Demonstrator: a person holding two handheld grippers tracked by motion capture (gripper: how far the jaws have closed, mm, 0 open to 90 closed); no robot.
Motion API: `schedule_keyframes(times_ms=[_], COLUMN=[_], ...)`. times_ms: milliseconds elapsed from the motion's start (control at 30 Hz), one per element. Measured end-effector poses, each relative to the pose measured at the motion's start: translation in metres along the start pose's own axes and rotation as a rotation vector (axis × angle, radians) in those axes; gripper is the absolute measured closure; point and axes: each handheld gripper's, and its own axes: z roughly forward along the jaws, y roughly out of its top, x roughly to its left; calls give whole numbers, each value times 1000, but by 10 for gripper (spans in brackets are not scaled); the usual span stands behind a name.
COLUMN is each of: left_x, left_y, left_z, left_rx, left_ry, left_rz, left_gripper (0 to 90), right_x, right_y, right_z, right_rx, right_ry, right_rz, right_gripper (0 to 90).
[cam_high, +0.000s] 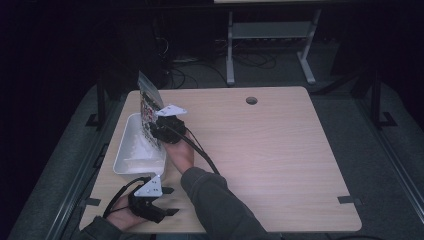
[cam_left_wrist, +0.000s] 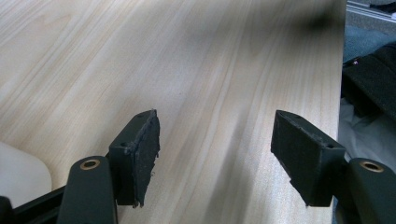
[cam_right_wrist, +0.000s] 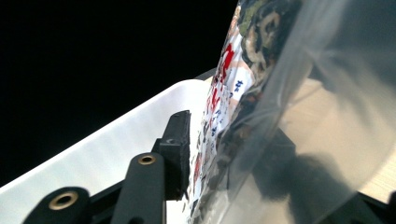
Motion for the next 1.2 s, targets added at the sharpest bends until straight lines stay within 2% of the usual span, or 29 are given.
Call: schedule_keyframes(times_ms=[167, 267, 567, 800, 1000, 1200], left_x=[0, 0, 0, 0, 1, 0], left_y=[0, 0, 0, 0, 0, 1], left_z=[0, 0, 1, 1, 1, 3], left_rx=[-2, 1, 4, 1, -3, 0], left_ry=[2, 3, 9, 12, 14, 11], left_rz=[1, 4, -1, -8, -14, -17], left_gripper=[320, 320, 315, 313, 310, 308], right_x=[-3, -6, -12, -21, -31, -40], right_y=[2, 2, 2, 4, 4, -1], right_z=[-4, -6, -18, -35, -51, -64], right_rx=[8, 14, 20, 7, 16, 34], right_ry=[17, 42, 74, 112, 154, 175], right_rz=[-10, 2, 17, 29, 41, 40], right_gripper=[503, 450, 409, 372, 347, 313])
